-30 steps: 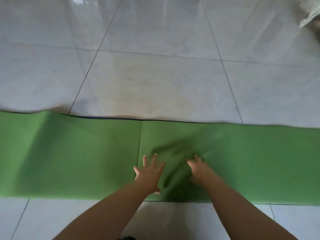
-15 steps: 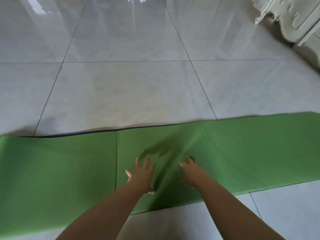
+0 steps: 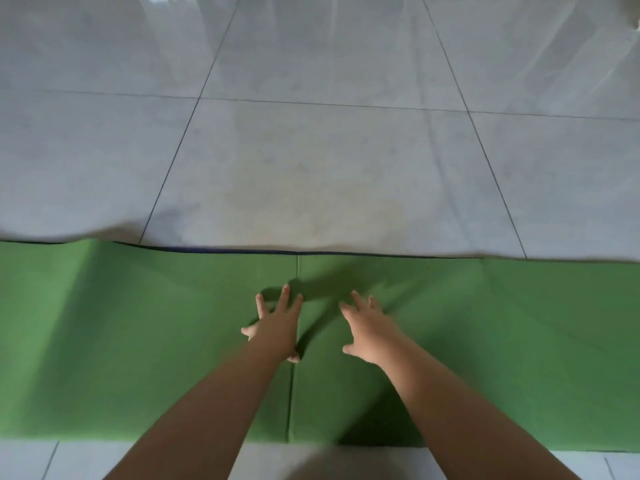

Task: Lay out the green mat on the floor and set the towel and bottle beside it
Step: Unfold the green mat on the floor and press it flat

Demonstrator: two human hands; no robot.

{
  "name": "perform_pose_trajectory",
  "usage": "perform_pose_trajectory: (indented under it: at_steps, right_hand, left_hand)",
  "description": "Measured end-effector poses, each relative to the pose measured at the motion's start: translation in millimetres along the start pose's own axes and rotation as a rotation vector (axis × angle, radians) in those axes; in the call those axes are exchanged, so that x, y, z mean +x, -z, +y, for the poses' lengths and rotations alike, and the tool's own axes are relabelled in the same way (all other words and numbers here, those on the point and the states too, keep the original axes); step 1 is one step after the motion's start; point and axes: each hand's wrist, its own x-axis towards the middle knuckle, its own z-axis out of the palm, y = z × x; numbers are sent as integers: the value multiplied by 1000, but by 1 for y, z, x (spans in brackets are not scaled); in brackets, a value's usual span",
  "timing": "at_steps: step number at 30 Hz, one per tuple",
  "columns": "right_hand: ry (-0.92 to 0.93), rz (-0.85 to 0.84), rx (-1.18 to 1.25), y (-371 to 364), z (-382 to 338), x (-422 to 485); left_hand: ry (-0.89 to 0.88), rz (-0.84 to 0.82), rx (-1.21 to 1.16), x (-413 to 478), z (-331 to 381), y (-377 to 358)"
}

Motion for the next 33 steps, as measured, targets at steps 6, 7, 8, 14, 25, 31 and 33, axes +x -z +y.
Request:
perform_pose_trajectory:
  at_steps: [6, 7, 8, 14, 25, 31, 33]
  right_hand:
    - [-29, -15, -3, -11, -7, 10]
    - [-31, -4, -13, -13, -7, 10]
    - [-31, 4, -27, -13, -8, 11]
    - [-23, 69, -112, 3, -2, 20]
    - [-43, 64, -108, 22, 0, 35]
    - [-116, 56, -78, 46, 10, 52]
    - [-120, 45, -75, 46, 9, 56]
  left_hand:
    - [2, -32, -5, 12, -2, -3]
    - [7, -34, 2, 13, -2, -3]
    - [11, -35, 11, 14, -2, -2]
    - [20, -49, 40, 17, -1, 1]
    - [-22, -30, 54, 12, -5, 4]
    - [-42, -34, 37, 12, -6, 3]
    - [-44, -33, 23, 13, -8, 2]
